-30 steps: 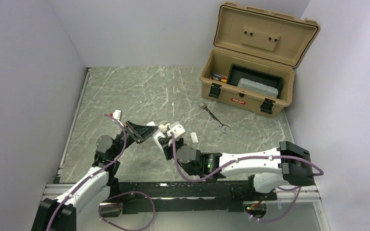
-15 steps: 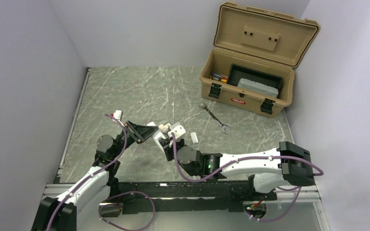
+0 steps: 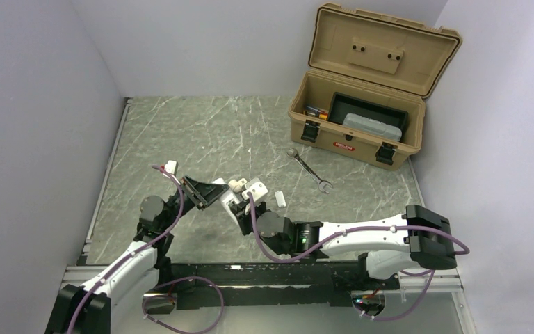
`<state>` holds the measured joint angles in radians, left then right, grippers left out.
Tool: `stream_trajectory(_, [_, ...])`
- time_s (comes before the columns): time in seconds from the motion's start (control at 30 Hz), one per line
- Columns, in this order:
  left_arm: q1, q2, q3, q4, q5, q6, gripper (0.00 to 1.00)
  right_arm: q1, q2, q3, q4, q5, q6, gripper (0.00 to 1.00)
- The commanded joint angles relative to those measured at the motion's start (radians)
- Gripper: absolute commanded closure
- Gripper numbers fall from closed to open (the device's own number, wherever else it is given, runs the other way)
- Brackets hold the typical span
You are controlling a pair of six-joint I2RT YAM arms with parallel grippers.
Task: Load the batteries into the remote control
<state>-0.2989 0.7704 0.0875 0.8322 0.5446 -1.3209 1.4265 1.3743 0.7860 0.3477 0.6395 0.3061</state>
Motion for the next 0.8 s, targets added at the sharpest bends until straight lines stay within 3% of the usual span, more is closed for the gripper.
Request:
stream_trajectory(0.0, [-0.006, -0.010, 0.023, 0.137, 0.000, -0.048, 1.00, 0.006, 0.001, -0.006, -0.107, -0.081, 0.034, 1.00])
stream_trajectory(0.77, [-0.006, -0.008, 0.018, 0.157, 0.000, -0.055, 1.00, 0.004, 0.024, 0.015, -0.124, -0.071, 0.054, 0.97])
